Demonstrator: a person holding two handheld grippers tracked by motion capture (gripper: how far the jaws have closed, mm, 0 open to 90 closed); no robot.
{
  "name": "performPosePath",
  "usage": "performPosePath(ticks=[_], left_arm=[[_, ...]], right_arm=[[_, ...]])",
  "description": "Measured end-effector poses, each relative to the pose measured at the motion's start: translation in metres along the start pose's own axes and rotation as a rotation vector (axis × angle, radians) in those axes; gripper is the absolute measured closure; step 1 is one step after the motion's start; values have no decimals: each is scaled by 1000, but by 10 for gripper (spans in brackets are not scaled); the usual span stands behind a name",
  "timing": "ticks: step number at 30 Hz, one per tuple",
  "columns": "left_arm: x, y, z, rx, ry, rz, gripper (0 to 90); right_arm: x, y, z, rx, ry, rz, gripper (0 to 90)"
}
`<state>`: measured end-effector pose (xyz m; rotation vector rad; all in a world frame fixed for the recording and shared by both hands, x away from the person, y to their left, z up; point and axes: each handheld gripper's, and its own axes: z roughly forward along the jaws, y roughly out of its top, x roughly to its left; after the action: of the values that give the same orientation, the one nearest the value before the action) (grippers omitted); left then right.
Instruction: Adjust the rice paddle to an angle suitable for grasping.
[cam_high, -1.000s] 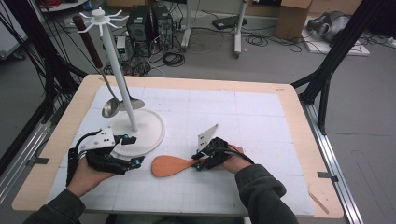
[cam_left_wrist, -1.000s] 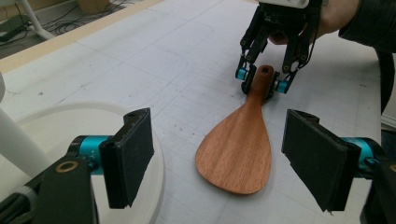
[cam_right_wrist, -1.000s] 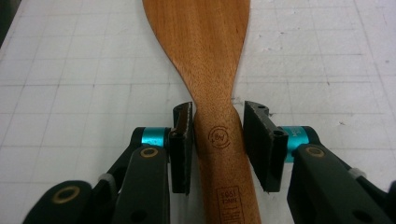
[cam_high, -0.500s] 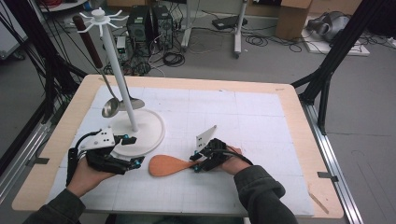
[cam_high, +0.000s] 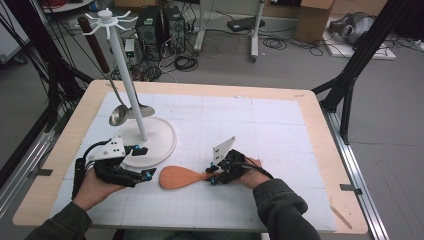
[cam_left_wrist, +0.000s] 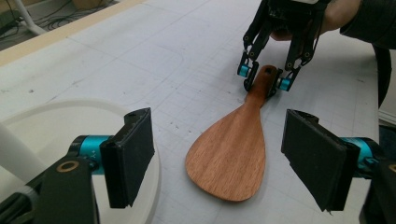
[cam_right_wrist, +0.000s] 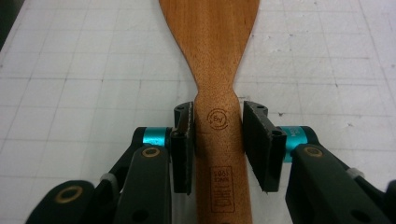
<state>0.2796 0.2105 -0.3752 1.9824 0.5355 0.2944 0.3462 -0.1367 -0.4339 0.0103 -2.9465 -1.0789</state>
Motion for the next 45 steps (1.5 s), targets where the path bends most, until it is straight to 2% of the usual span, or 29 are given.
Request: performPosePath(ticks=[7,16,20,32,37,45], left_arm=[[-2,2,9,7,-31,12,274],[-13,2,47,91,-108,62,290],[-17,1,59,119,-134,84,298],[-24,-1,89,187,-190,103,348],[-27,-2,98,210,-217,102,382],[-29,-3,101,229,-257,116,529]], right_arm=[[2,5,-1,-21,12,-9,653],[6,19,-5,-18,9,-30,653],[8,27,-7,-17,11,-36,653],[17,49,-5,7,20,-72,652],[22,57,-4,3,28,-91,652],[26,68,-2,-11,36,-129,652]])
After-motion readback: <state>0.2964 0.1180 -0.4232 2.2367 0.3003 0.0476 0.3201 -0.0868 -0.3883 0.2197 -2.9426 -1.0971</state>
